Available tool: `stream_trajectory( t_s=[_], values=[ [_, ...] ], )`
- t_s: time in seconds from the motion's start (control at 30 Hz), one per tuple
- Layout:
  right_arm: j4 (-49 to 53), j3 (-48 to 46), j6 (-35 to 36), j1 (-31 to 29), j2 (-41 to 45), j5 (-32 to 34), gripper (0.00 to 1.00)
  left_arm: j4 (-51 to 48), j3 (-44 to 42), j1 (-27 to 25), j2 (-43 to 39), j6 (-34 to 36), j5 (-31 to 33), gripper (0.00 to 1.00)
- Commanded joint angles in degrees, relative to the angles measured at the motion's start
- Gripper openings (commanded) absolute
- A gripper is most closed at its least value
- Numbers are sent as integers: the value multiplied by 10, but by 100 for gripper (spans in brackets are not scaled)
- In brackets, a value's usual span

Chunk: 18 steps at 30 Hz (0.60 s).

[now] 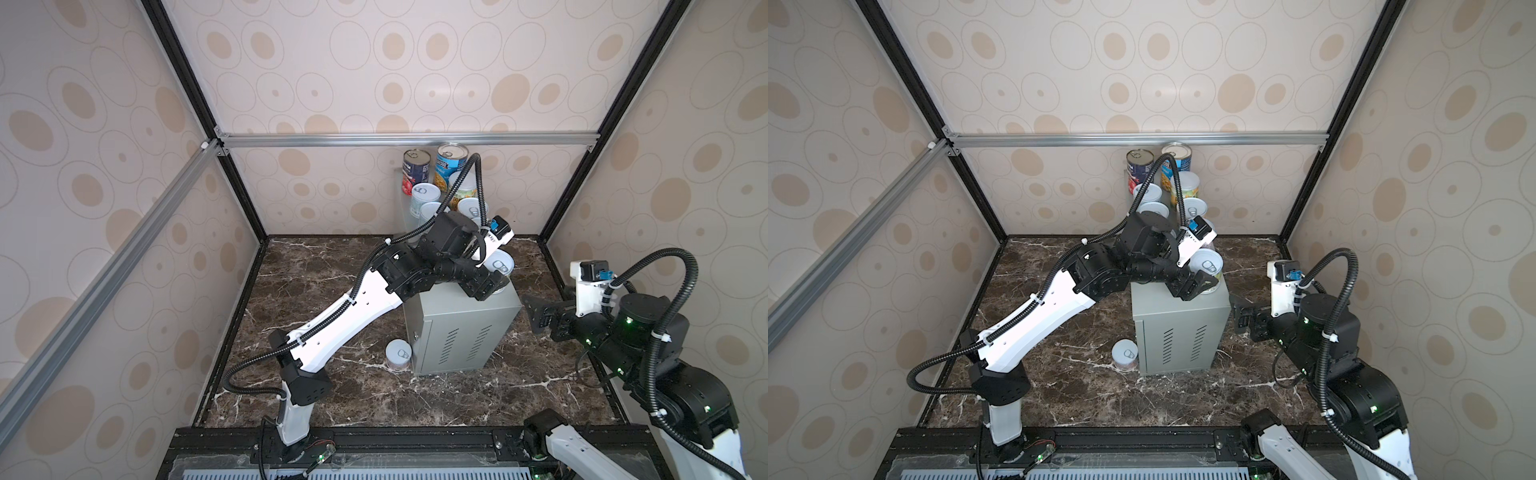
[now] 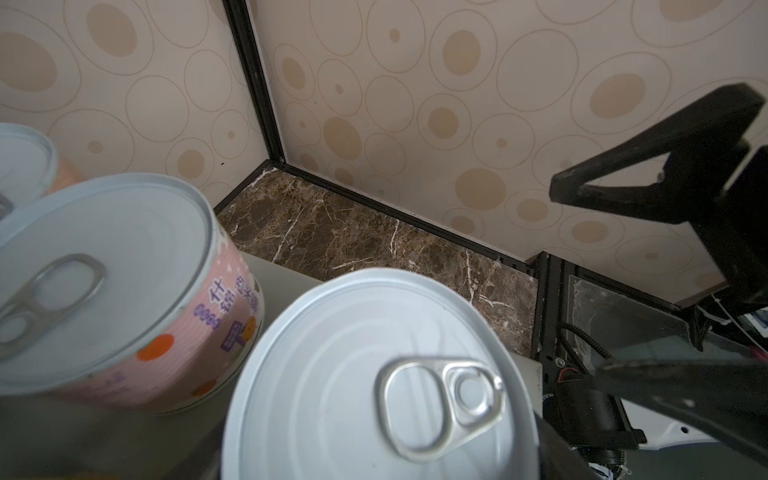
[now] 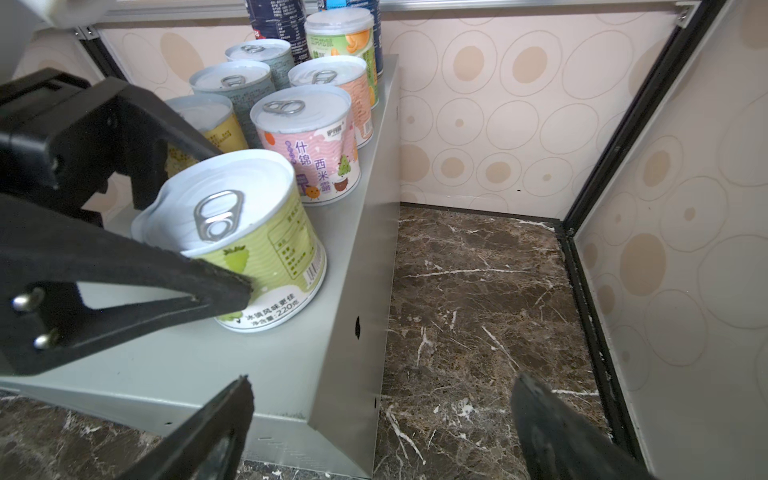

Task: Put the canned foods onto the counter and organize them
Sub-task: 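Set the green-labelled can down beside the pink can and open the left gripper, then push the green can toward the row with the right gripper while the left draws back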

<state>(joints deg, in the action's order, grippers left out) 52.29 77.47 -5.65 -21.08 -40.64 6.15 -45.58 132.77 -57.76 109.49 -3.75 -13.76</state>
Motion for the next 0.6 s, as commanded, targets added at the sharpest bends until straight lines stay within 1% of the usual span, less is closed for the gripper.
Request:
stream_trajectory(
  t_s=[0.0,0.1,0.2,0.3,0.37,0.5,0.57],
  values=[
    [-5,-10,19,3,-5,-51,100,10,-6,-7,-36,4,-24,87],
    [-16,-14,32,3,-11,-96,100,34,-44,-6,-96,10,-43,97],
    [-27,-13,43,3,-25,-137,100,48,-85,-2,-164,18,-27,98],
    [-41,-9,41,2,-40,-147,100,46,-129,13,-225,22,-3,98],
    [-52,-8,35,2,-50,-152,100,48,-169,29,-265,21,19,98],
    [-65,-8,21,2,-70,-133,100,64,-262,71,-351,12,66,98],
    [-78,-11,14,1,-75,-143,100,75,-304,92,-388,8,85,98]
  ],
)
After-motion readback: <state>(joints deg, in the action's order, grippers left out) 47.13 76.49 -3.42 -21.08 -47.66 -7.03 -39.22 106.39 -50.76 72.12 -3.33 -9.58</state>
